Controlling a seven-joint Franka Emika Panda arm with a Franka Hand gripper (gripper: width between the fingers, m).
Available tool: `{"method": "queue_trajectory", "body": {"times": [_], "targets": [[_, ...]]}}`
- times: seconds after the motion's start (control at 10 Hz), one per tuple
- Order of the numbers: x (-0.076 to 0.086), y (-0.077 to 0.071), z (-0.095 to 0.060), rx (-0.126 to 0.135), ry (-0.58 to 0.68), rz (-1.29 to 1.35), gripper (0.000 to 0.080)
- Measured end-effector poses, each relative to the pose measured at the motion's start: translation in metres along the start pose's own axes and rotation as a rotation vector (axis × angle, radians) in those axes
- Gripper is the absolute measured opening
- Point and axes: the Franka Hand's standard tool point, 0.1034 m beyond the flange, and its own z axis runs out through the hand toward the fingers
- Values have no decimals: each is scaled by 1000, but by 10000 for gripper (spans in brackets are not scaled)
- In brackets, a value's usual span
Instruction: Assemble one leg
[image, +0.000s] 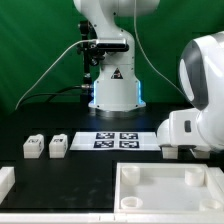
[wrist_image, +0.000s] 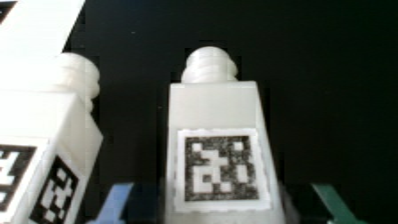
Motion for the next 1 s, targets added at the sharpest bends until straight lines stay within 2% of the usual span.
{"method": "queue_trajectory", "body": {"times": [0.8,0.9,1.0], "targets": [[1,-1,-3,2,27,-2,291],[-8,7,-22,-33,42,-58,291],[-18,13,-45,-37,66,-95,291]]}}
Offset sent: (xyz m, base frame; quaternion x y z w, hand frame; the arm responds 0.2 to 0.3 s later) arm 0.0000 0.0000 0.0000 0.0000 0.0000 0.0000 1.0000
